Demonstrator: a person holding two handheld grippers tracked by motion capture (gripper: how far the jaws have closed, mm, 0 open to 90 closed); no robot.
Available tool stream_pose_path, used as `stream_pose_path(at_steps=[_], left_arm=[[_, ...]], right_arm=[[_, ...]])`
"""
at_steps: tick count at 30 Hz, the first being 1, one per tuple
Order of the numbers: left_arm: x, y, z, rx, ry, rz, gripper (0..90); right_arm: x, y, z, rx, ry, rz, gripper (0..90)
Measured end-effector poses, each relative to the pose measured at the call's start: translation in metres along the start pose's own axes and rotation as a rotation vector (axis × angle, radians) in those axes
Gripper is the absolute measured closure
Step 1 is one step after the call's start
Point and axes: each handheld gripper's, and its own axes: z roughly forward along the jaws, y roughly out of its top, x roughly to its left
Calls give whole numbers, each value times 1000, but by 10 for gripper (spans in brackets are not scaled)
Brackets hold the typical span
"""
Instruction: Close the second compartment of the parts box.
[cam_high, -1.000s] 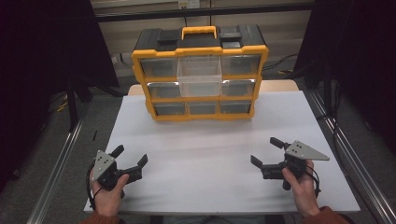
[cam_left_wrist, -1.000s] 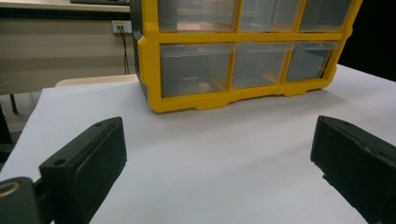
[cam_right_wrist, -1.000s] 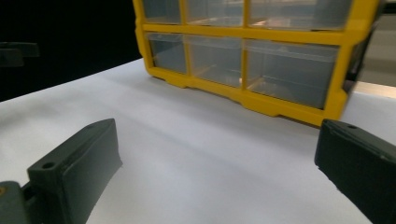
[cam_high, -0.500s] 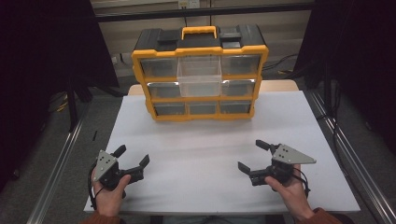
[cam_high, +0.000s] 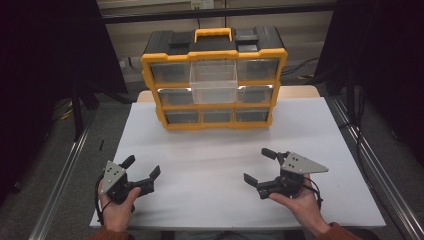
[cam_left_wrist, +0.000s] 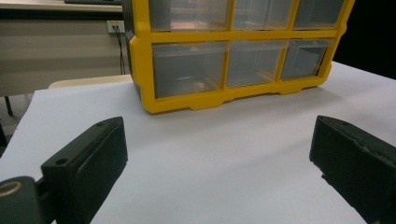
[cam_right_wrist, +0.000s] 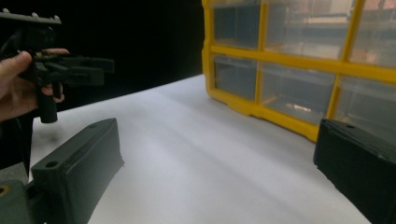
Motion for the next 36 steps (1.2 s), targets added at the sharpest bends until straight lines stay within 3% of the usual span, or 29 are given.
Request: stream_pose_path(at_steps=[6,18,24,25,30,32,36], left_arm=[[0,0,-1,5,2,14,42],[0,0,0,13,-9,10,42],[0,-1,1,11,-7,0,42],[1,0,0,30,-2,21,42],[1,-1,0,20,-4,6,42],[1,0,0,24,8,18,42],[1,0,0,23,-6,15,42]], right_arm=[[4,8,7,-51,26,-5,52],[15,15,22,-40,73,-30,113],[14,24,28,-58,83,-33,163],[13,27,30,-60,92,-37,177],[10,42,33,-96,109,-47,240],[10,46,34,-103,118,-52,269],[9,50,39,-108,108,-51,326]])
